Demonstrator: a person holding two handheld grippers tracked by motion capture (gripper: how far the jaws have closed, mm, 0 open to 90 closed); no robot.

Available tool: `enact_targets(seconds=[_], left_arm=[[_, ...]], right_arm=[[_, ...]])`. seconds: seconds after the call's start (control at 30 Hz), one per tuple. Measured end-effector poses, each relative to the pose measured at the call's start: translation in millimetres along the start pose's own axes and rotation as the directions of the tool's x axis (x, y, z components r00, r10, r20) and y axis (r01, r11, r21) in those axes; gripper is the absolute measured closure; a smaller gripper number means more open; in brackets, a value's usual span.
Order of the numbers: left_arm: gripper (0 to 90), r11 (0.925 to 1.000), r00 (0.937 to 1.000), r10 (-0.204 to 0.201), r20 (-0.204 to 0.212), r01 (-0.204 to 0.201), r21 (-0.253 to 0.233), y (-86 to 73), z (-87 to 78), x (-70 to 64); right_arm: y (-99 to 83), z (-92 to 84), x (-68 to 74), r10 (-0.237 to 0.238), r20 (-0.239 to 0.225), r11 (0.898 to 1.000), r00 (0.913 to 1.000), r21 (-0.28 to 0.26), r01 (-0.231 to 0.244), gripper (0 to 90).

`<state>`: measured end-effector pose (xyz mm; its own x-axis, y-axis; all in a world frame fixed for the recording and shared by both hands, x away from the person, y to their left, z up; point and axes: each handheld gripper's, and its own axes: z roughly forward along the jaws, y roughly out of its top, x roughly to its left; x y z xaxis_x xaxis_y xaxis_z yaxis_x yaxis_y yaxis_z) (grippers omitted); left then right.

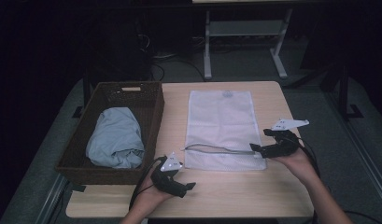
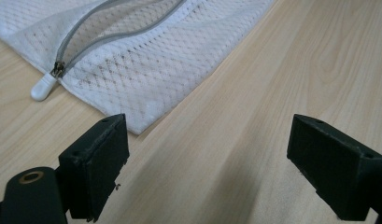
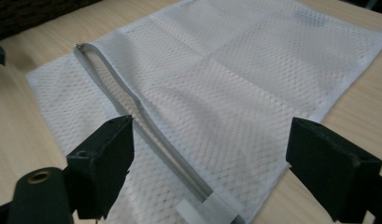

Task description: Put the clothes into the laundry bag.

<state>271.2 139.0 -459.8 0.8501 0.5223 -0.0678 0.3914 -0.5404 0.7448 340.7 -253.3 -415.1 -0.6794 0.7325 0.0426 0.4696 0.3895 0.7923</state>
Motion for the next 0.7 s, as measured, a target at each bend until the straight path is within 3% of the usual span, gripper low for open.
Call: enact_targets(seconds=[0.23,0.4,0.47,0.6,0.7], left_arm=[[12.2,1.0000,1.0000,-0.005,0.003,0.005,0.000,-0.1,0.5,0.3],[12.2,1.0000,1.0000,-0.003,0.005,0.003,0.001,-0.1,0.7,0.4],[12.3,1.0000,1.0000,-0.002,0.006,0.002,0.003,0.0,0.5,-0.4],[12.3,1.0000,1.0000,0.000,0.008,0.000,0.003,-0.2,0.5,-1.2],[12.3,1.0000,0.9999,-0.004,0.010,0.004,0.003,-0.4,1.1,-0.7]], right_arm=[[13.5,9.7,-10.3,0.025,0.015,1.000,0.9996,0.010,-0.025,19.9],[19.9,16.7,-19.6,0.055,0.032,0.998,0.9980,-0.025,-0.054,28.4],[23.4,22.1,-23.0,0.051,0.041,0.999,0.9978,0.000,-0.051,30.1],[28.3,32.5,-26.9,0.061,0.044,0.998,0.9972,-0.016,-0.060,38.0],[31.8,46.7,-32.3,0.066,0.049,0.997,0.9966,0.024,-0.067,45.7]])
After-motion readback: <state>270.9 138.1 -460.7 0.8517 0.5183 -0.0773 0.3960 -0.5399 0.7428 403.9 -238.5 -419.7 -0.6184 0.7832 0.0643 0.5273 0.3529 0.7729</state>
